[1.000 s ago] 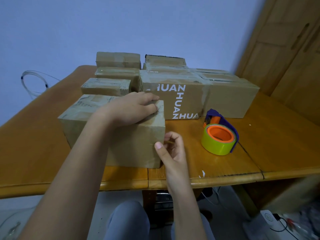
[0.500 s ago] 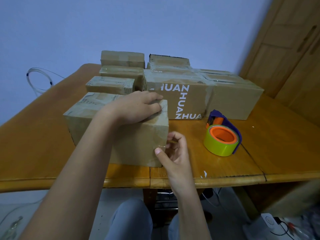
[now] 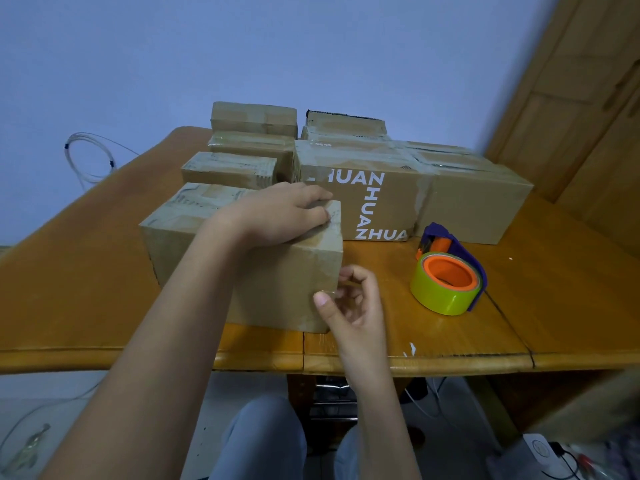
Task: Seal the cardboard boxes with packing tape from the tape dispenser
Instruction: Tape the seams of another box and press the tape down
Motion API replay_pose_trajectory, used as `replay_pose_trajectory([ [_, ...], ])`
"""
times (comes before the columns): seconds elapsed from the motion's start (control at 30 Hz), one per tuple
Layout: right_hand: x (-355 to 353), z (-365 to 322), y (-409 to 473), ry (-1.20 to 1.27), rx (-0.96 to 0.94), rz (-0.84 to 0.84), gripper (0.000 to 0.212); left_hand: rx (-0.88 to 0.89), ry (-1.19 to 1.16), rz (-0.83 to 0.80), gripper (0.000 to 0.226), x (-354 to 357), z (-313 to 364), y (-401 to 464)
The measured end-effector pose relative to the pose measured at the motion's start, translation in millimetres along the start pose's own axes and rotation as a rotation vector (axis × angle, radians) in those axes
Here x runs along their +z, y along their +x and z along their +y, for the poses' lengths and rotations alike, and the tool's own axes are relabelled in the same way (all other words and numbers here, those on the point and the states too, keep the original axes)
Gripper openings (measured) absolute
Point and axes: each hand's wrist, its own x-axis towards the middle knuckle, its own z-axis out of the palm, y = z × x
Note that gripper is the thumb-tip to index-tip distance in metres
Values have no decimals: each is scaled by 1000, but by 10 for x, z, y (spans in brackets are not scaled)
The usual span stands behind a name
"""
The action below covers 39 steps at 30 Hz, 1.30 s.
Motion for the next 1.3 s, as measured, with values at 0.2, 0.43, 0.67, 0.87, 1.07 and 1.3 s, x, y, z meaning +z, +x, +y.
replay_pose_trajectory([
  [0.2, -5, -30, 56, 21, -37, 34, 30, 8, 22, 2, 47, -2, -13, 23],
  [0.43, -123, -118, -11, -108, -24, -37, 33, -7, -122, 33, 47, 8, -24, 15],
  [0.67, -16, -885, 348, -483, -343, 32, 46, 57, -281, 567, 29, -311, -164, -339],
  [0.87, 260, -1227, 715, -1172, -140, -512, 98, 64, 4, 230, 92, -589, -539, -621],
  [1.07, 298, -1132, 768, -1321, 31, -696, 103, -116, 332, -111, 138, -338, -674, -733],
  [1.3, 126, -1164, 769, -1361, -71, -731, 99, -60, 493, -16, 122, -234, -483, -877],
])
